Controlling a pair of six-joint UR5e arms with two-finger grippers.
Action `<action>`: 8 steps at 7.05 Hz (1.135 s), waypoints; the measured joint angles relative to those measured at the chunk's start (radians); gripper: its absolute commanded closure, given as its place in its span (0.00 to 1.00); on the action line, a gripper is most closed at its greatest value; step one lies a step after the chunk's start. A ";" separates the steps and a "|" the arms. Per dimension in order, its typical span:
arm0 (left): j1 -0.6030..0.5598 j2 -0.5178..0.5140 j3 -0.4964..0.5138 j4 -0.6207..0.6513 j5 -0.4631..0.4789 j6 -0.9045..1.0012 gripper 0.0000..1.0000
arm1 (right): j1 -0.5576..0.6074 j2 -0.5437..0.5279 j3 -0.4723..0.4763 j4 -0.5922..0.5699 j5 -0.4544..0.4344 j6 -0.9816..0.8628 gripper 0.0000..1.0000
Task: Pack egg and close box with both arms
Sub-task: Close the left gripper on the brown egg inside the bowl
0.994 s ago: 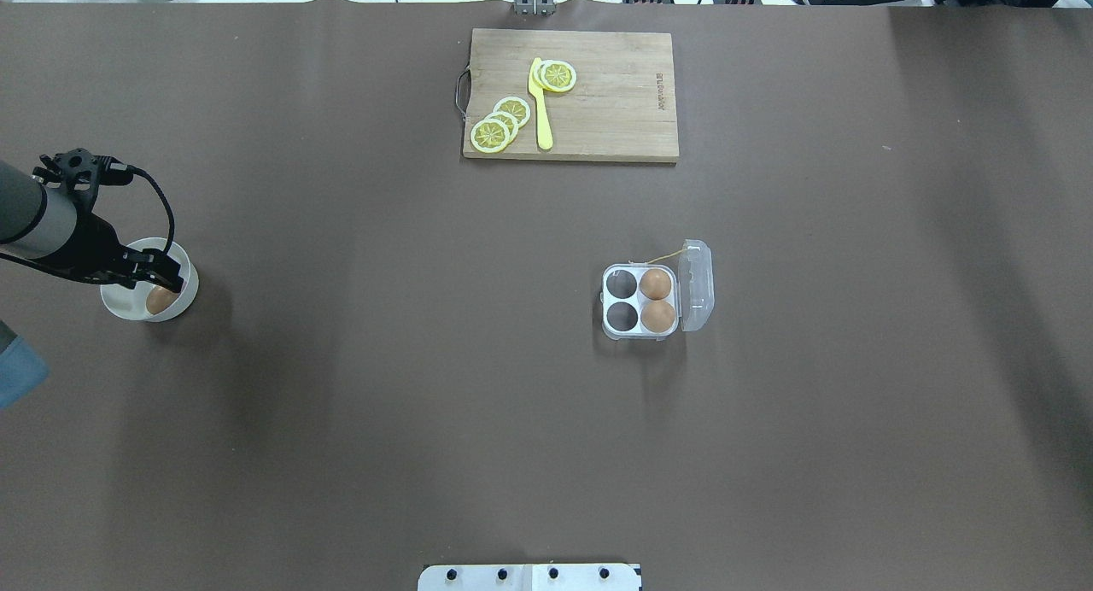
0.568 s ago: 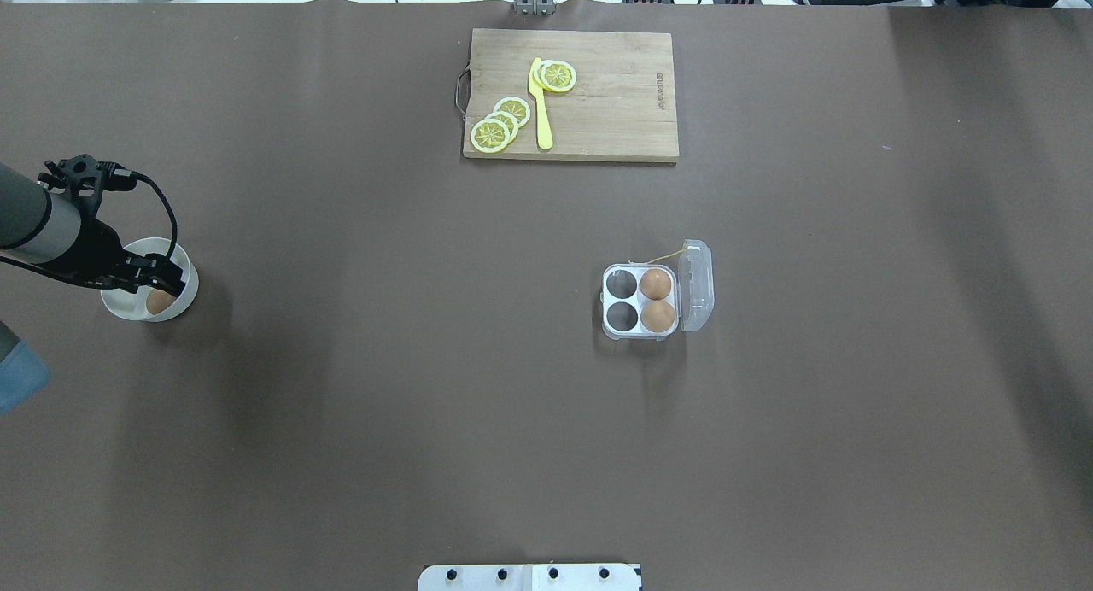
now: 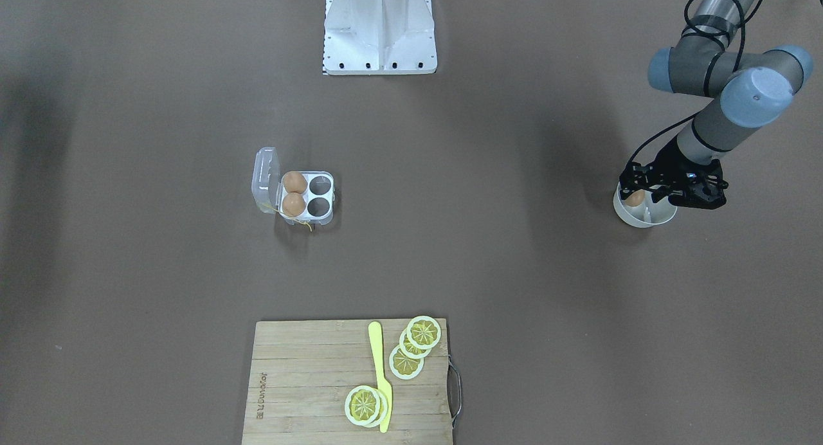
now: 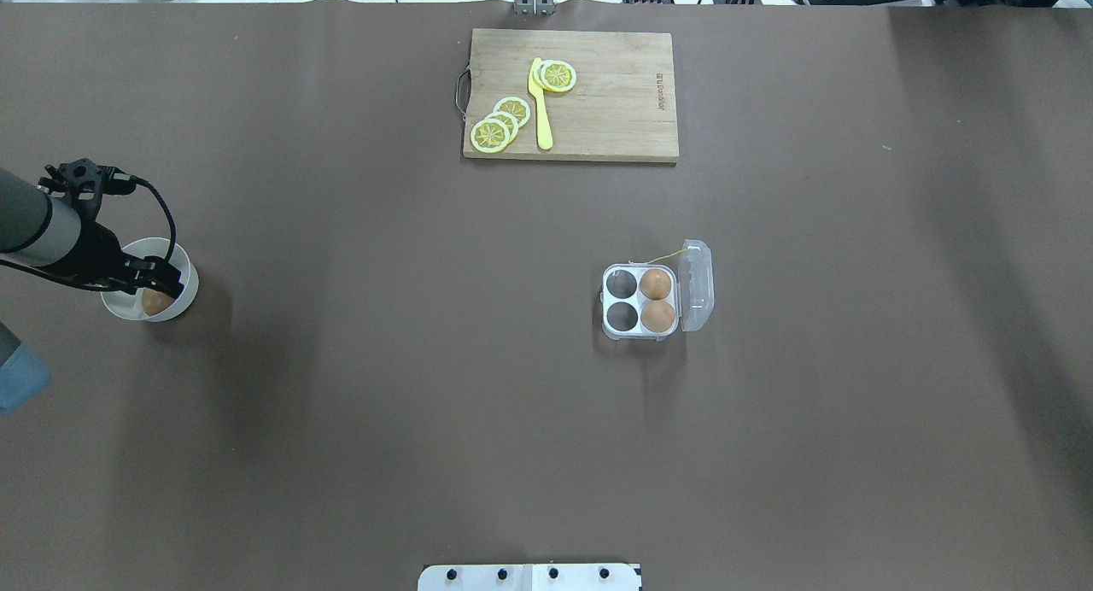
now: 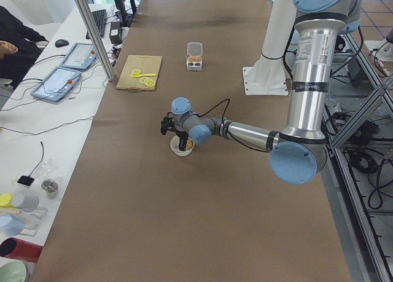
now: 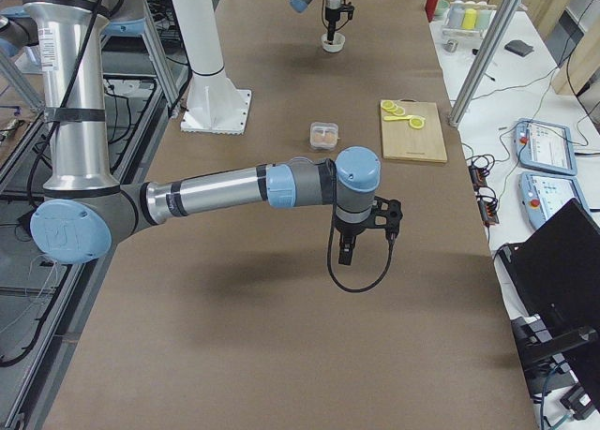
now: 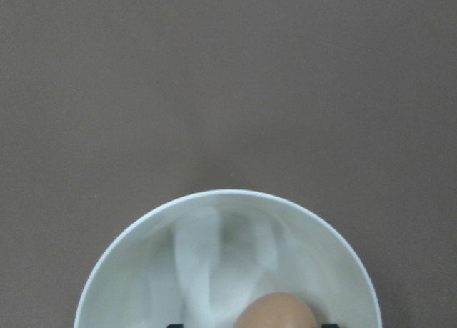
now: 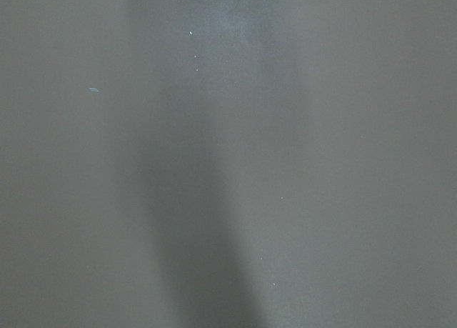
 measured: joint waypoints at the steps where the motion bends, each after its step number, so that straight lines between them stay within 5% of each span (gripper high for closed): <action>1: 0.000 0.000 0.006 -0.011 0.003 -0.001 0.29 | 0.000 0.000 0.001 0.000 0.003 0.000 0.00; 8: 0.005 0.014 -0.008 -0.020 0.004 -0.008 0.30 | 0.000 0.003 0.003 0.000 0.005 0.000 0.00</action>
